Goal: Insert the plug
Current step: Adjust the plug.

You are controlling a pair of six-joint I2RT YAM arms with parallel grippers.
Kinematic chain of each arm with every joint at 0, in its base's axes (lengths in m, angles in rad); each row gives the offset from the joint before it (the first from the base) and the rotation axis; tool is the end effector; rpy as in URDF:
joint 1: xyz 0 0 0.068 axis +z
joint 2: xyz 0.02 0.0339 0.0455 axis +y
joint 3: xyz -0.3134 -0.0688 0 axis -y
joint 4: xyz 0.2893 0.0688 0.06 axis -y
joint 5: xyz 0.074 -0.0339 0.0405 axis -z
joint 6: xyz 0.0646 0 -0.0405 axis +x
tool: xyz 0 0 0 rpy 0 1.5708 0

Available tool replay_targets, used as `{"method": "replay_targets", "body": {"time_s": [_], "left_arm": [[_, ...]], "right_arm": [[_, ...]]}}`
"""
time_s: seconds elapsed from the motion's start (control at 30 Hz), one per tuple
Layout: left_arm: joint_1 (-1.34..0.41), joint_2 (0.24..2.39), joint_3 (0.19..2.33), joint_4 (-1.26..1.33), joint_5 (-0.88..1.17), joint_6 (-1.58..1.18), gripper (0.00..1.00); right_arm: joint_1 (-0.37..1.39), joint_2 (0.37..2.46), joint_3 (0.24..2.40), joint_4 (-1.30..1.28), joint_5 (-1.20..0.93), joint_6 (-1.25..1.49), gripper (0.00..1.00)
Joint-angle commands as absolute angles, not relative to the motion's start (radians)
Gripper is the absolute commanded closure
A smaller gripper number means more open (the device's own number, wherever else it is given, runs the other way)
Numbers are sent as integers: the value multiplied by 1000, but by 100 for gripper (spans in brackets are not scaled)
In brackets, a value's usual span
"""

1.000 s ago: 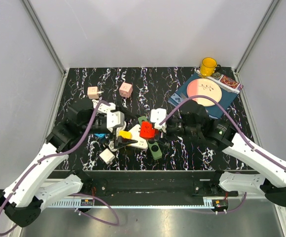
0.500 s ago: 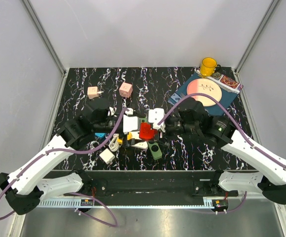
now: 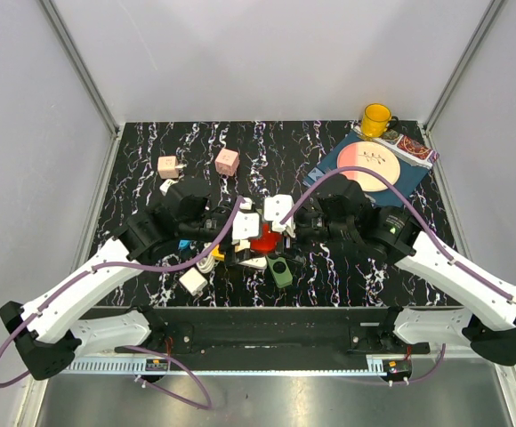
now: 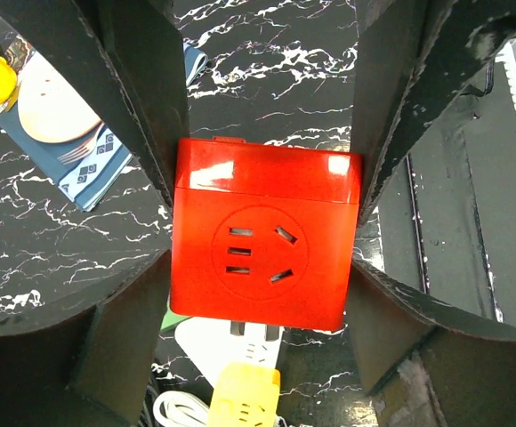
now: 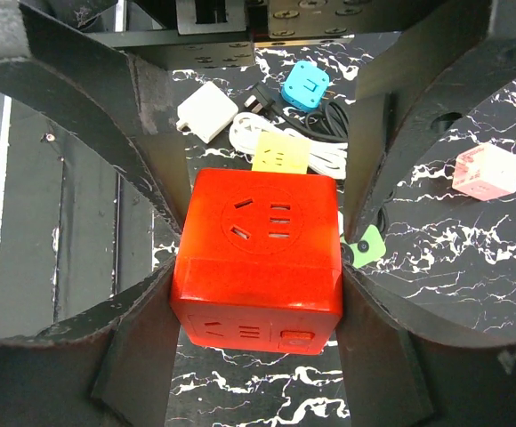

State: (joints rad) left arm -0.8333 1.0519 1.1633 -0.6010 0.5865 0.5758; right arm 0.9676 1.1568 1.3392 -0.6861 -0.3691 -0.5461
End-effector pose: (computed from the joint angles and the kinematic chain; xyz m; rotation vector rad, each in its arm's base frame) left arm 0.1472 -0.2152 0.4173 1.5899 1.3040 -0.7618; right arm 0.1425 0.2480 0.4471 -1.6005 1.3594 0.6389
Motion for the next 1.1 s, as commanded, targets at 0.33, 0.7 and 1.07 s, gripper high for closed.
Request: {"method": "replay_targets", "body": {"time_s": [0.33, 0.7, 1.07], "left_arm": [[-844, 1043, 1183, -566, 626, 574, 28], [-844, 1006, 1141, -525, 664, 564, 81], [-844, 899, 994, -373, 490, 522, 100]], "right_arm": [[966, 1175, 1394, -652, -413, -546, 100], [966, 1175, 1391, -647, -419, -534, 98], [965, 1157, 1355, -584, -298, -298, 4]]}}
